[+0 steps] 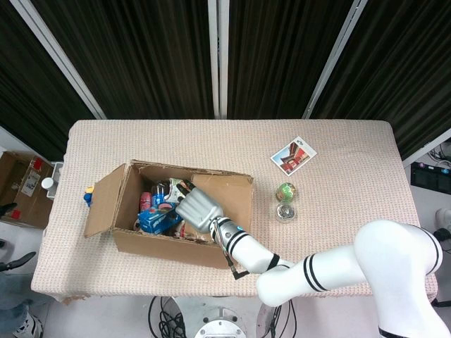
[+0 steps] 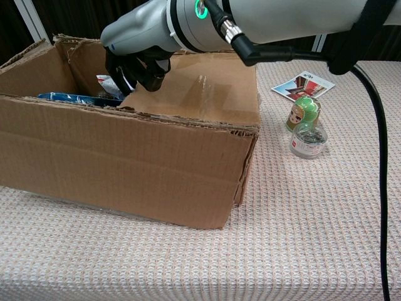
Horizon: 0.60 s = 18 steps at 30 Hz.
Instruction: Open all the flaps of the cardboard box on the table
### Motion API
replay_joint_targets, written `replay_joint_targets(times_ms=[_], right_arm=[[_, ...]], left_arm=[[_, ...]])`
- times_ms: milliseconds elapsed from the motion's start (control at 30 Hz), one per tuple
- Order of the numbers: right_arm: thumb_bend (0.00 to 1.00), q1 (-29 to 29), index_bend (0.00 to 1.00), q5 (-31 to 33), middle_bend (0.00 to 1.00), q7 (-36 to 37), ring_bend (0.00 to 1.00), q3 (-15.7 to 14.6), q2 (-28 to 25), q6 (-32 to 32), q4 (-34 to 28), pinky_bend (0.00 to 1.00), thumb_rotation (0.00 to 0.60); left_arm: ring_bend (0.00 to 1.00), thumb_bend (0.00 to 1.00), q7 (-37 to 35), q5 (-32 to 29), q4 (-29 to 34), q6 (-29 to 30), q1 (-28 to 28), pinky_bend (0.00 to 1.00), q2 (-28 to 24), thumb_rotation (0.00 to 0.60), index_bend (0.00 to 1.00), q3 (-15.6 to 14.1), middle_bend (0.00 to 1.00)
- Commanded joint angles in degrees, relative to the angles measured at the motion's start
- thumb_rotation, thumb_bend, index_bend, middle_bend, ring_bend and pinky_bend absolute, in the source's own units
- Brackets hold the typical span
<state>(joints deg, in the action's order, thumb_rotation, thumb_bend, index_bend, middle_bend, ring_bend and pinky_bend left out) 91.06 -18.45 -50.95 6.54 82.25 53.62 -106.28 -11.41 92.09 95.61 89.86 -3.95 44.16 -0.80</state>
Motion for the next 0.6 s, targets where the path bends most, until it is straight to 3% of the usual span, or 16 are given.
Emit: replay_joint_targets(times_ms=[33, 300, 600], right_arm=[[1.00, -0.3, 0.44, -0.7, 0.32, 0.3, 0.00, 0.1, -1.6, 0.7, -1.5, 0.00, 0.600], [1.00, -2.0, 0.53, -2.9, 0.46, 2.0, 0.00, 1.4, -10.3, 2.3, -8.5, 0.00, 0.600], [1.00, -6.5, 0.55, -4.5, 0.53, 7.8, 0.01, 3.5, -28.2, 0.5, -21.1, 0.00, 0.600]], left_arm=[[0.13, 0.00, -0.2, 0.0, 0.1, -0.1, 0.0, 0.29, -0.1, 0.274, 0.16, 0.0, 0.24], [0.13, 0.00, 0.0, 0.4, 0.6, -1.0, -0.3, 0.29, -0.1, 0.271, 0.16, 0.1, 0.24], [0.13, 0.00, 0.8, 0.9, 1.8, -2.4, -1.3, 0.29, -0.1, 0.270, 0.16, 0.3, 0.24]])
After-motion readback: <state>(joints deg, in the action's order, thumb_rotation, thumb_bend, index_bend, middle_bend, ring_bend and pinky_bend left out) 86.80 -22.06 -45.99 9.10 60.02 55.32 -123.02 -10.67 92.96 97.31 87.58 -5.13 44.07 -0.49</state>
